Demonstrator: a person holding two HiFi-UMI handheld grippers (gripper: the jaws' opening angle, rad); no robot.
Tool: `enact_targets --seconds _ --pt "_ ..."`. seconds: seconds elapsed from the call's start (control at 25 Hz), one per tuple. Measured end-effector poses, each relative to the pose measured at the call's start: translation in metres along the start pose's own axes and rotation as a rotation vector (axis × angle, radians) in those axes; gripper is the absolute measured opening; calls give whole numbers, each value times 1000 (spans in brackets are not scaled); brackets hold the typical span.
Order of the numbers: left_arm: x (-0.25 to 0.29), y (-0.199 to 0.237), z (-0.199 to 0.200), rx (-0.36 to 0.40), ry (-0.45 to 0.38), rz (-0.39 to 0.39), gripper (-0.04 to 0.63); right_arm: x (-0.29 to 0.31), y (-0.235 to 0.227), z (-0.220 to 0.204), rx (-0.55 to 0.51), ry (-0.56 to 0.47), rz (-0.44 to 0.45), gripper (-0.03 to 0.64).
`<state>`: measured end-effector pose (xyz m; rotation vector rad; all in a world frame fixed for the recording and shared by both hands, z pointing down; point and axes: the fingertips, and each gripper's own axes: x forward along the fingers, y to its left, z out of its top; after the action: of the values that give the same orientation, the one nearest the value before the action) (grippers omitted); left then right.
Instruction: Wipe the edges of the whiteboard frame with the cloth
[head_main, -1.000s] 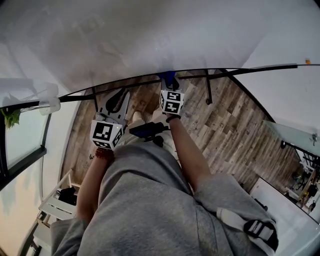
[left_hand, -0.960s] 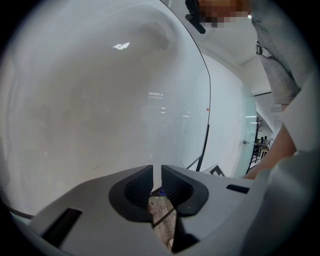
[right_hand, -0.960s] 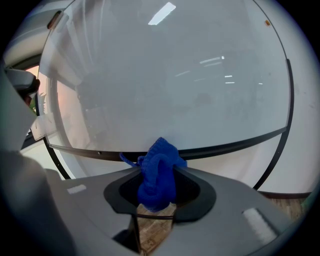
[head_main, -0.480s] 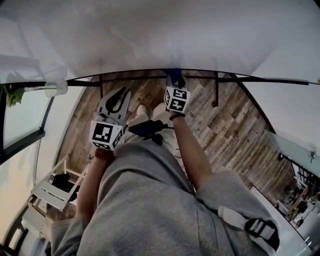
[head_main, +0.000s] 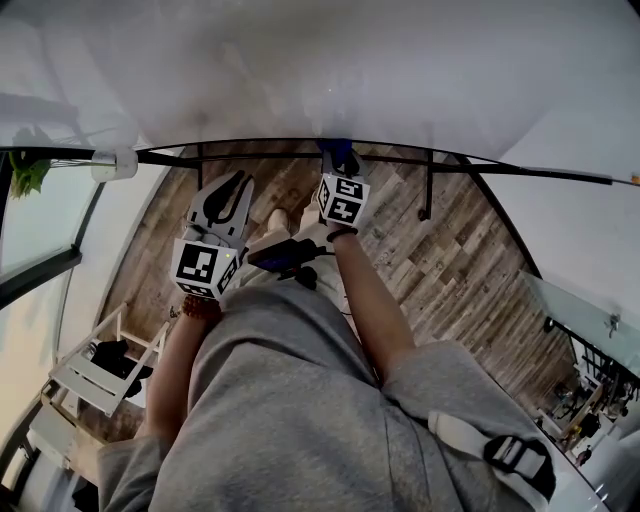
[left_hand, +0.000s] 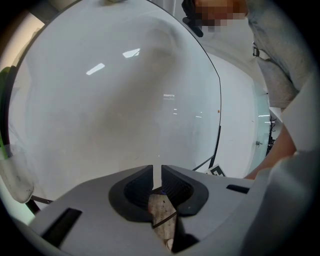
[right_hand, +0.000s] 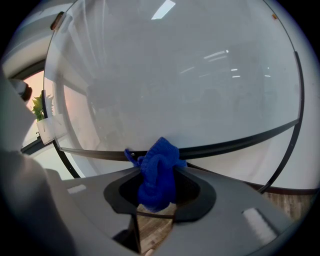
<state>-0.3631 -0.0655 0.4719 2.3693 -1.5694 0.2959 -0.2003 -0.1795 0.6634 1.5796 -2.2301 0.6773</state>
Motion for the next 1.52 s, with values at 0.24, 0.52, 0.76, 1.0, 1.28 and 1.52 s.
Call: enact_targets --seconds 0.24,0.52,0.76,1.0,1.28,1.52 --pt "-16 13 -7 -28 10 28 57 2 13 -2 9 22 3 144" --pt "-11 25 2 10 -8 3 57 7 29 -2 4 8 14 144" --pt "-20 44 -5 -5 0 12 57 9 49 -5 2 7 23 144" --pt "-26 49 -7 -5 -3 7 57 12 66 -6 1 12 41 144" --pt "-38 68 -12 -25 -5 54 57 19 92 -9 -15 21 93 144" --pt "-47 80 -16 -41 -7 89 57 24 112 -11 -22 26 143 144"
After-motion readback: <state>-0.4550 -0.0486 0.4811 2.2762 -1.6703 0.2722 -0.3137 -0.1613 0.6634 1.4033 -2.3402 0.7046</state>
